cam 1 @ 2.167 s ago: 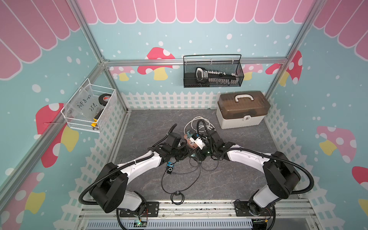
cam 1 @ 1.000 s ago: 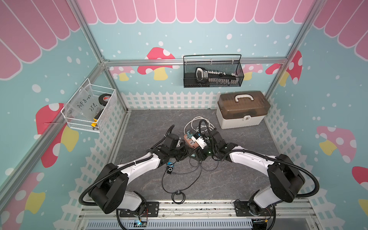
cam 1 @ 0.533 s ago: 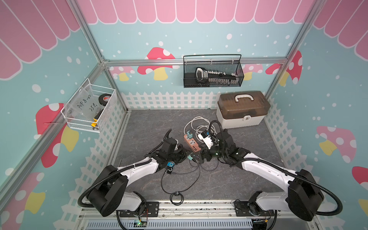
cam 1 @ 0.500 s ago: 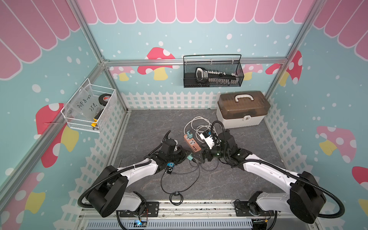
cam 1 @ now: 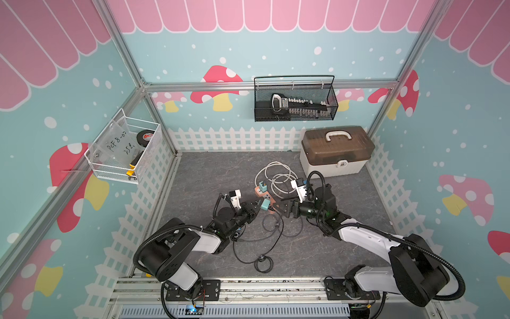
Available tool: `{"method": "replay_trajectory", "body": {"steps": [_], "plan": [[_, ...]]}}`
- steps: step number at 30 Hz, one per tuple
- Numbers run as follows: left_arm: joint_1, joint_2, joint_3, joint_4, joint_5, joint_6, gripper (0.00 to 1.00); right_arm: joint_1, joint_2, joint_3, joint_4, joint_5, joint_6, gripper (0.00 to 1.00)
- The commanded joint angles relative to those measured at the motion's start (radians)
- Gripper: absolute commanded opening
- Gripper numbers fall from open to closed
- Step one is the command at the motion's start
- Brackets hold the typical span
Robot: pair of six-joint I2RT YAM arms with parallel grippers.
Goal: Charge mp3
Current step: Place the MP3 player at the center of the board.
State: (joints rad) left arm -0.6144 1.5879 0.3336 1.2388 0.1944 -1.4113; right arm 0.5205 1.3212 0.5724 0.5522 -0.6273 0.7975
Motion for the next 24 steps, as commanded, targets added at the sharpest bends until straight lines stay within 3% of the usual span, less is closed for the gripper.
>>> {"method": "replay_trajectory", "body": {"steps": [1, 7, 10, 13, 16, 20, 24], "plan": [[-0.017, -0.001, -0.007, 0.168, -0.07, -0.019, 0.0, 0.001, -0.005, -0.031, 0.2, -0.01, 0.158, 0.83], [-0.051, -0.027, 0.016, 0.099, -0.116, 0.018, 0.0, 0.039, -0.026, -0.045, 0.124, 0.089, 0.113, 0.81], [-0.07, -0.011, 0.02, 0.143, -0.155, 0.009, 0.0, 0.04, -0.025, -0.093, 0.22, 0.125, 0.173, 0.74], [-0.073, 0.006, 0.012, 0.177, -0.21, 0.006, 0.0, 0.076, -0.101, -0.14, 0.245, 0.211, 0.192, 0.77], [-0.085, 0.018, 0.034, 0.175, -0.243, 0.018, 0.0, 0.163, -0.16, -0.115, 0.119, 0.301, 0.139, 0.81], [-0.102, 0.02, 0.067, 0.129, -0.277, 0.038, 0.0, 0.227, -0.207, -0.175, 0.178, 0.411, 0.182, 0.8], [-0.109, 0.036, 0.081, 0.13, -0.286, 0.037, 0.0, 0.257, -0.175, -0.161, 0.178, 0.415, 0.18, 0.78]]}}
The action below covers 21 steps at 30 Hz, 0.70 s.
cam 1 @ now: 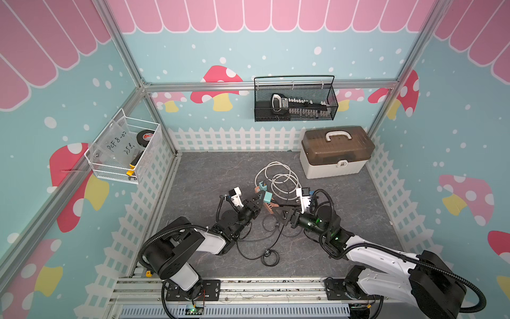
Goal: Charge mp3
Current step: Place the MP3 player at the center of the board.
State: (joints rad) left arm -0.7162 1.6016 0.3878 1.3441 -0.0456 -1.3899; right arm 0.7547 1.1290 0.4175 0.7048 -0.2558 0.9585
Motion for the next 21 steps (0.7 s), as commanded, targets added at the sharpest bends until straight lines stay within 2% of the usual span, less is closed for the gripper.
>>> {"method": "replay_trajectory", "body": {"steps": [1, 7, 11, 15, 19, 21], "plan": [[-0.009, 0.024, 0.03, 0.027, -0.045, 0.014, 0.0, 0.024, 0.032, -0.007, 0.031, 0.05, 0.033, 0.77], [-0.016, 0.001, 0.036, -0.021, -0.068, 0.025, 0.0, 0.036, 0.006, -0.009, 0.046, 0.087, 0.045, 0.69], [-0.014, -0.037, 0.044, -0.097, -0.083, 0.067, 0.0, 0.057, -0.151, 0.003, -0.15, 0.185, -0.006, 0.76], [-0.014, -0.02, 0.062, -0.099, -0.082, 0.077, 0.0, 0.064, -0.169, 0.026, -0.215, 0.164, -0.008, 0.77], [-0.011, 0.027, 0.075, -0.056, -0.063, 0.063, 0.0, 0.074, -0.254, 0.042, -0.443, 0.287, -0.097, 0.81], [-0.011, 0.043, 0.075, -0.052, -0.06, 0.056, 0.0, 0.074, -0.288, 0.025, -0.448, 0.3, -0.104, 0.81]]}}
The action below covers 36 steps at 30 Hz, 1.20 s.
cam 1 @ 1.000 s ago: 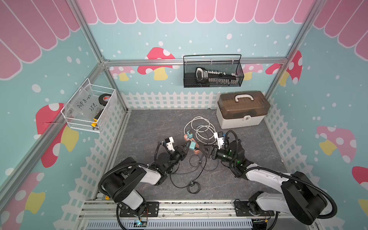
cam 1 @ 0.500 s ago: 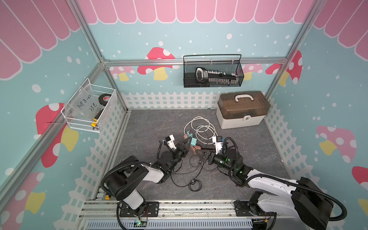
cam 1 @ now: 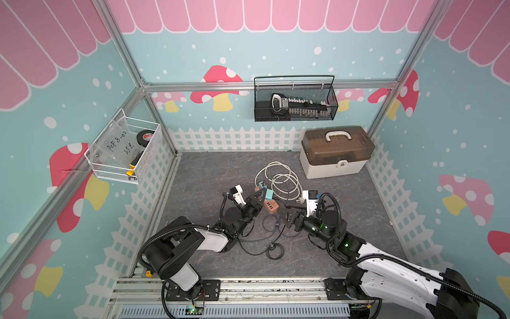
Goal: Charge mp3
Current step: Place the MP3 player at the center of the board.
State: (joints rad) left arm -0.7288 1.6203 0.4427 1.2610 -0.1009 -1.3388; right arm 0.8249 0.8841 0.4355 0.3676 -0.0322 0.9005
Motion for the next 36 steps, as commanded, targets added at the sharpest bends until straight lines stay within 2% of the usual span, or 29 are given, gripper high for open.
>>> {"method": "replay_trajectory", "body": {"steps": [1, 4, 7, 10, 13, 20, 24, 31, 36], "plan": [[0.002, 0.034, 0.017, 0.046, -0.005, 0.002, 0.0, 0.005, -0.044, 0.003, -0.099, 0.065, -0.038, 0.81], [0.0, 0.072, 0.018, 0.106, -0.003, -0.025, 0.0, 0.014, 0.039, -0.005, 0.001, 0.01, -0.001, 0.8], [-0.001, 0.099, 0.027, 0.151, 0.006, -0.054, 0.0, 0.023, 0.161, -0.034, 0.206, -0.038, 0.058, 0.79], [-0.006, 0.092, 0.027, 0.152, 0.004, -0.06, 0.0, 0.03, 0.303, -0.026, 0.39, -0.084, 0.113, 0.77], [-0.011, 0.067, 0.021, 0.135, -0.001, -0.056, 0.0, 0.036, 0.407, -0.01, 0.505, -0.079, 0.14, 0.75], [-0.03, 0.048, -0.01, 0.156, -0.012, -0.078, 0.0, 0.036, 0.465, 0.008, 0.586, 0.032, 0.091, 0.71], [-0.043, 0.042, -0.022, 0.157, -0.019, -0.078, 0.0, 0.036, 0.512, 0.023, 0.653, 0.041, 0.084, 0.7], [-0.052, -0.015, -0.039, 0.158, -0.032, -0.078, 0.0, 0.029, 0.641, 0.006, 0.885, 0.064, 0.155, 0.65], [-0.071, -0.037, -0.049, 0.158, -0.042, -0.082, 0.0, 0.028, 0.67, 0.046, 0.914, 0.059, 0.153, 0.65]]}}
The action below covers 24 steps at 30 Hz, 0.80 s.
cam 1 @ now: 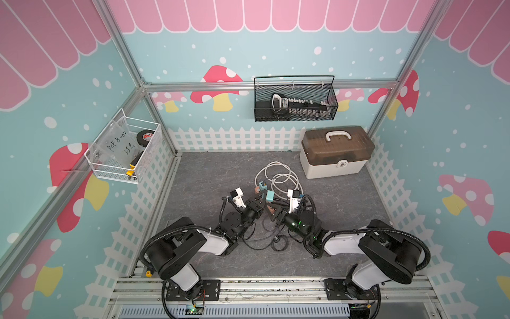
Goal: Charge mp3
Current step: Place the MP3 player at the center of the board.
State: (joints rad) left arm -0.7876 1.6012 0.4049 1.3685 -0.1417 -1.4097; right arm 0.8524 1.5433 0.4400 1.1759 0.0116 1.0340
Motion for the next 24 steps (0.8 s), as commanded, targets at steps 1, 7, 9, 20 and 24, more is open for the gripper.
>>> {"method": "replay_trajectory", "body": {"steps": [1, 7, 9, 20, 24], "plan": [[-0.016, -0.017, -0.012, 0.051, 0.0, -0.014, 0.0, 0.0, 0.014, 0.05, 0.113, 0.01, 0.015, 0.65], [-0.018, -0.017, -0.034, 0.05, -0.016, -0.02, 0.0, 0.0, 0.003, 0.018, 0.221, 0.038, -0.012, 0.66], [-0.018, -0.014, -0.037, 0.05, -0.016, -0.019, 0.0, 0.0, 0.001, 0.012, 0.225, 0.039, -0.014, 0.65], [-0.02, -0.008, -0.046, 0.05, -0.016, -0.039, 0.0, -0.003, -0.011, -0.014, 0.315, 0.066, -0.036, 0.64], [-0.019, -0.021, -0.052, 0.05, -0.019, -0.029, 0.0, -0.005, -0.006, 0.007, 0.302, 0.03, -0.042, 0.62]]}}
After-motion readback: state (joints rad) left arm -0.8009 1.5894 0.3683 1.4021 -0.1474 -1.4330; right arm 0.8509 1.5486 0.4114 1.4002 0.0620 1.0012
